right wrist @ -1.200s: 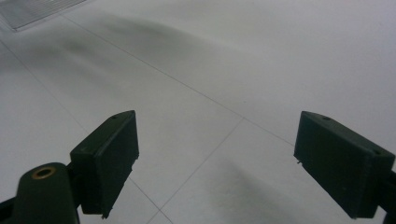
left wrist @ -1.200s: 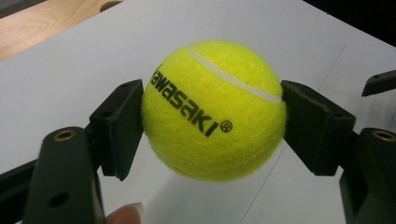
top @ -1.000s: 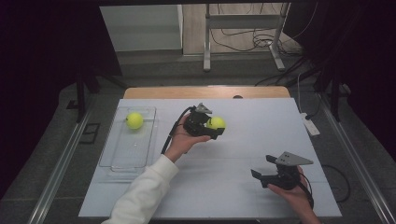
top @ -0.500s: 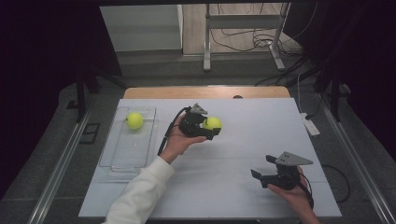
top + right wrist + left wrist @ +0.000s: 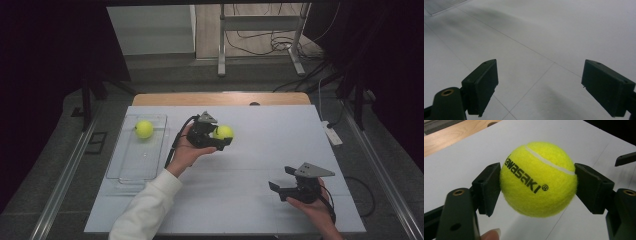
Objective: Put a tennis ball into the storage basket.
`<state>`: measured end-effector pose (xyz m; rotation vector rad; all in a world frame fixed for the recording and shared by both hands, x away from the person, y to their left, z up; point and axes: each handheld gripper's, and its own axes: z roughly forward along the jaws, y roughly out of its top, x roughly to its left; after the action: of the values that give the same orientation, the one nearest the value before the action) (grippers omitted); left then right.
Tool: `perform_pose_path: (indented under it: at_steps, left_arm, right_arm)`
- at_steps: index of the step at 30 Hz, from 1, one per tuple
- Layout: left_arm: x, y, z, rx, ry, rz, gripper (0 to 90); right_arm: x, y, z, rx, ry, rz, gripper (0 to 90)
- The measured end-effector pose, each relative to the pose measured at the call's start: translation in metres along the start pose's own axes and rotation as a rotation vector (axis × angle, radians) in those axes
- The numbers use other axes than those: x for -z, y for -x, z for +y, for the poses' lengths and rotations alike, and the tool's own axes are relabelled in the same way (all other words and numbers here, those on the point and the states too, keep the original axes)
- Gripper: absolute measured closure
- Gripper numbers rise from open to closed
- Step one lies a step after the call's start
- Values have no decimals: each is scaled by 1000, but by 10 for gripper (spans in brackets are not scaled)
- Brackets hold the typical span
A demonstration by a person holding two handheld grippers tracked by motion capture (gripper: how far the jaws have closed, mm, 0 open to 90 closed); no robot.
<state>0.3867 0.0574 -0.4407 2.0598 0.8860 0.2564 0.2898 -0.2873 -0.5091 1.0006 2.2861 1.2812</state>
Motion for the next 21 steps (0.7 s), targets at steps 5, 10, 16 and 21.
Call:
perform_pose_path:
  at_steps: [5, 10, 16, 21]
  left_arm:
    - [3, -1, -2, 1, 4, 1, 268]
    - [8, -2, -5, -4, 3, 3, 268]
    - [14, -4, -10, 0, 10, 9, 268]
    - [17, -5, -14, -2, 11, 21, 268]
  right_arm:
    - [0, 0, 0, 0, -1, -2, 143]
    - [1, 0, 0, -5, 1, -4, 143]
    - [0, 0, 0, -7, -2, -7, 144]
    - [1, 0, -1, -7, -2, -6, 144]
